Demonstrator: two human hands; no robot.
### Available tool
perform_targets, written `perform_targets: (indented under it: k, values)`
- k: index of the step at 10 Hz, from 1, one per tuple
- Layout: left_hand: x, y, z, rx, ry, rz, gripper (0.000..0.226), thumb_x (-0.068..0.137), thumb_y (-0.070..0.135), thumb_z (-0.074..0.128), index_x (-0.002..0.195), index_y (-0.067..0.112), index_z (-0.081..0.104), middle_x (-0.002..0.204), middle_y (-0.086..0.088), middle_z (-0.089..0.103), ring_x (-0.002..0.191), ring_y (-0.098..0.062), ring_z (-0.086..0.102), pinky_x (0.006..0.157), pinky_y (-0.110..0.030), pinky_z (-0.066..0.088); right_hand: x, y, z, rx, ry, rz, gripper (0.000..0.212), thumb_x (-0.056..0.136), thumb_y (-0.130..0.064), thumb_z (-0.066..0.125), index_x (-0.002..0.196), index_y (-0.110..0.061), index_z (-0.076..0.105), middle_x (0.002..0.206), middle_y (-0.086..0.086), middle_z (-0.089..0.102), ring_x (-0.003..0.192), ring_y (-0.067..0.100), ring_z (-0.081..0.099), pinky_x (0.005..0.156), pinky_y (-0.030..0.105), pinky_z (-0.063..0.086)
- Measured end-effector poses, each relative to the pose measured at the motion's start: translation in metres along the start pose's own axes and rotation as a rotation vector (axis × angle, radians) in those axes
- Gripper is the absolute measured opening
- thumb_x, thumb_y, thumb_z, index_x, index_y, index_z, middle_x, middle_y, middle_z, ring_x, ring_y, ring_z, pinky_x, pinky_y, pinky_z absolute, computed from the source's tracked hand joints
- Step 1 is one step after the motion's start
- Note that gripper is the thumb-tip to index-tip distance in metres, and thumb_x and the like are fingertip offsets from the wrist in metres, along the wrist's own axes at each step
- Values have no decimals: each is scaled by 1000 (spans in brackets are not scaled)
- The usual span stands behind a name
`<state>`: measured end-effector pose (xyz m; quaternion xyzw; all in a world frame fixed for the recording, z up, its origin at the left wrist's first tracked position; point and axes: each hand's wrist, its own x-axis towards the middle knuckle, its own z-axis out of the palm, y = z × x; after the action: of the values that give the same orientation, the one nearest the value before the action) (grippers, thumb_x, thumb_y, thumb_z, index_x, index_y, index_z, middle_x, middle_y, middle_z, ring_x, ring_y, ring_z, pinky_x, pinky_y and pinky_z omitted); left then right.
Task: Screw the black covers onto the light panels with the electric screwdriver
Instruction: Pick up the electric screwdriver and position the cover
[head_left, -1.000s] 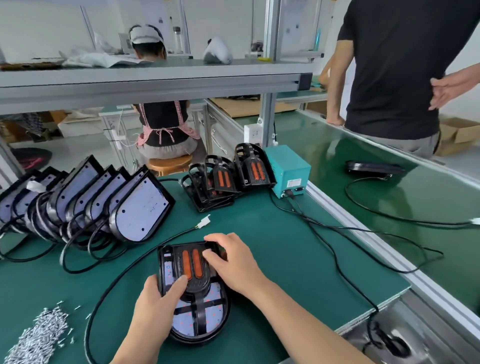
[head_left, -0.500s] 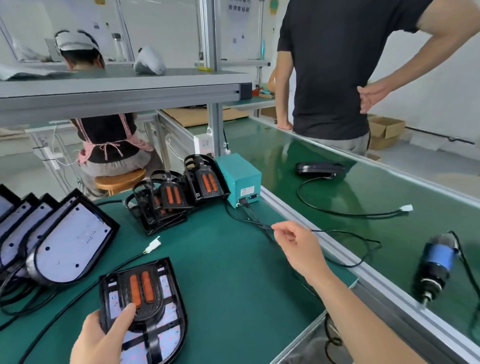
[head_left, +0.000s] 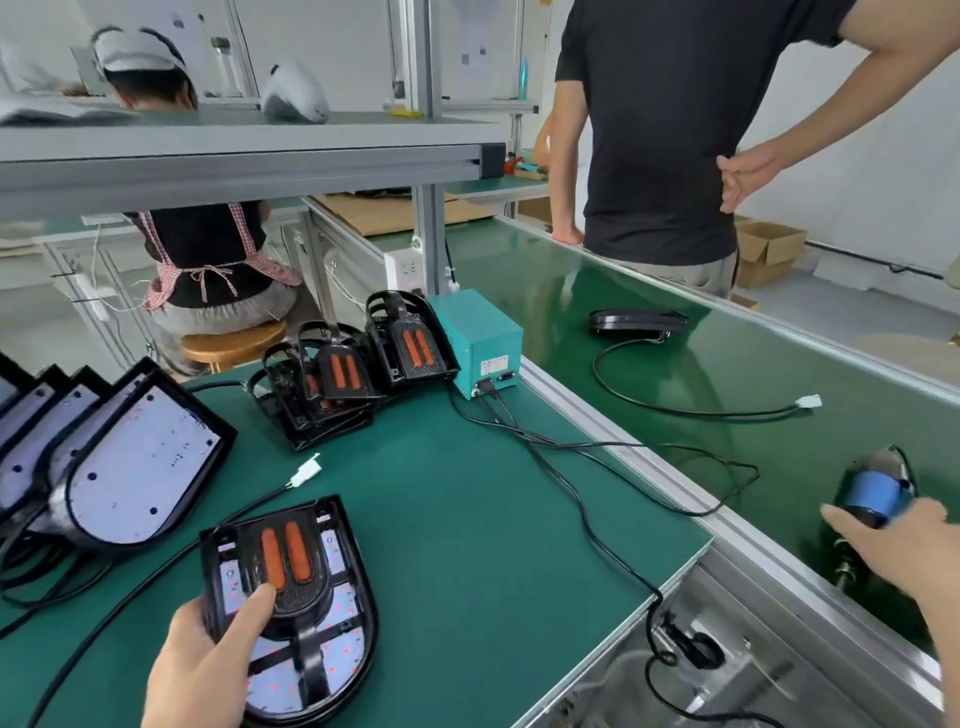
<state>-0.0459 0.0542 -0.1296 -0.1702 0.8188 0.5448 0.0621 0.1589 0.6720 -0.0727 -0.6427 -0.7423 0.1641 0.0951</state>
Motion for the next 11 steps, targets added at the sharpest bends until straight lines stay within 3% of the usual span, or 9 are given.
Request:
perform_targets:
  k: [2,3,4,5,6,8,9,10,11]
  values:
    - [-33,30,1,-12,4,85,41,83,55,69,111,26,58,95,9,65,81,-5,58,62,-27,41,-7,-23,14,349,-100,-44,49,91,-31,71,108,11,52,99,35,64,85,48,65,80,59,57]
    - [-65,64,0,-90,42,38,34,86,47,69,106,23,55,91,8,61,80,-6,54,68,-35,40,-84,-59,-2,626,-81,-244,32,82,-35,68,98,-9,59,85,19,66,68,32,61,60,38,54]
    - [-62,62,1,-187,5,65,24,90,42,68,100,25,54,93,4,62,84,-13,56,79,-40,42,-173,-107,-2,866,-428,-416,41,85,-37,70,124,-32,57,104,-6,67,83,18,63,68,32,48]
    - [-68,65,0,-208,15,53,19,91,39,68,99,26,55,94,3,63,86,-15,58,79,-40,44,-243,-138,20,742,-646,-679,44,92,-27,70,129,-43,52,104,-16,67,81,-3,64,67,22,44]
    - [-71,66,-1,-196,14,68,16,91,39,67,92,28,55,93,4,63,84,-12,58,66,-32,42,-289,-155,48,555,-738,-851,56,90,-28,67,138,-42,42,89,-12,66,66,0,62,56,12,46]
    - [-76,67,0,-229,42,72,13,91,36,68,90,30,56,95,8,65,89,-9,59,75,-38,44,-310,-183,68,290,-682,-988,79,87,-41,63,157,-29,27,120,-11,57,103,12,59,88,29,47]
    - [-79,71,-2,-228,25,59,13,92,36,67,91,33,54,99,8,65,92,-12,60,79,-39,46,-311,-200,68,185,-639,-1001,64,85,-49,64,139,-25,40,103,-9,57,87,14,62,73,29,49]
    - [-77,73,-5,-253,-9,16,13,91,34,69,93,31,56,100,6,67,92,-11,62,72,-33,47,-306,-217,66,77,-568,-1021,64,85,-69,58,124,-20,44,108,-6,57,89,14,57,75,35,47]
    - [-77,76,-8,-298,-59,-29,15,89,30,72,99,26,61,100,3,71,93,-14,66,71,-30,48,-305,-236,65,52,-530,-1009,71,81,-73,61,121,-21,34,102,-5,53,89,19,57,69,36,43]
